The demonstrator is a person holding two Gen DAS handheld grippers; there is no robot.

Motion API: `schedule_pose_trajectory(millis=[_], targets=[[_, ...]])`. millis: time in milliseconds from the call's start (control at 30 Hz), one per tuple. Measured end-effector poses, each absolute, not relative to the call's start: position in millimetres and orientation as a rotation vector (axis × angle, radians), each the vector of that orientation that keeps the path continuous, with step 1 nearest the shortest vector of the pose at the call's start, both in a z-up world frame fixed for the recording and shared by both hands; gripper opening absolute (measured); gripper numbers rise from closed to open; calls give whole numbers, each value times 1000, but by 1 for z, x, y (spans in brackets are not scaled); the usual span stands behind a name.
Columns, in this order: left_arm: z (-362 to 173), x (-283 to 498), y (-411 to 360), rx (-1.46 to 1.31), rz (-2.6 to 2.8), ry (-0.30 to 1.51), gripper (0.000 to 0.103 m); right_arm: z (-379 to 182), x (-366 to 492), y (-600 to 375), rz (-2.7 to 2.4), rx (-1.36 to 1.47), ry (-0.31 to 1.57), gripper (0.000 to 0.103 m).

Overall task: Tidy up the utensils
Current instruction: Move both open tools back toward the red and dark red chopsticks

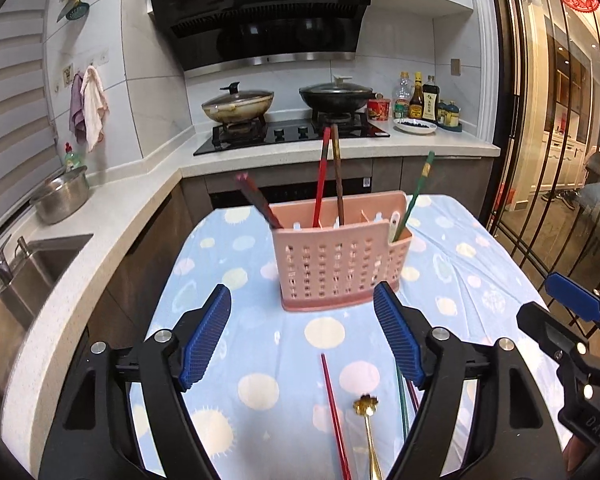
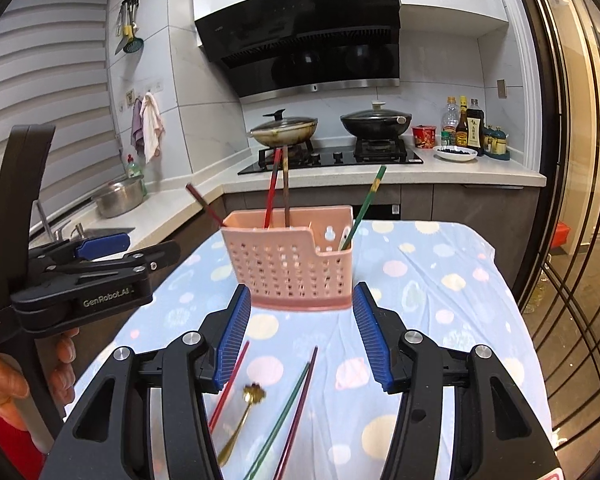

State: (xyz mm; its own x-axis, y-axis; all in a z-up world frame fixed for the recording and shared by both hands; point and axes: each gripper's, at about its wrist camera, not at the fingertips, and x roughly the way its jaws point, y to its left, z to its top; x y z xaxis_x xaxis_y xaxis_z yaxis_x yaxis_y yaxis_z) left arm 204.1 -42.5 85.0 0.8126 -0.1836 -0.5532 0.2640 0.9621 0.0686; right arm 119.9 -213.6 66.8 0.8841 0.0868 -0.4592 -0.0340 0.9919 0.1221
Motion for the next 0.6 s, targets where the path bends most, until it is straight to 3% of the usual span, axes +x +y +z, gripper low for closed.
schedule_pose_trajectory(millis=[600], targets=[[-31, 148, -15, 92, -228, 826, 78, -35, 63, -201, 41, 134, 714, 52]])
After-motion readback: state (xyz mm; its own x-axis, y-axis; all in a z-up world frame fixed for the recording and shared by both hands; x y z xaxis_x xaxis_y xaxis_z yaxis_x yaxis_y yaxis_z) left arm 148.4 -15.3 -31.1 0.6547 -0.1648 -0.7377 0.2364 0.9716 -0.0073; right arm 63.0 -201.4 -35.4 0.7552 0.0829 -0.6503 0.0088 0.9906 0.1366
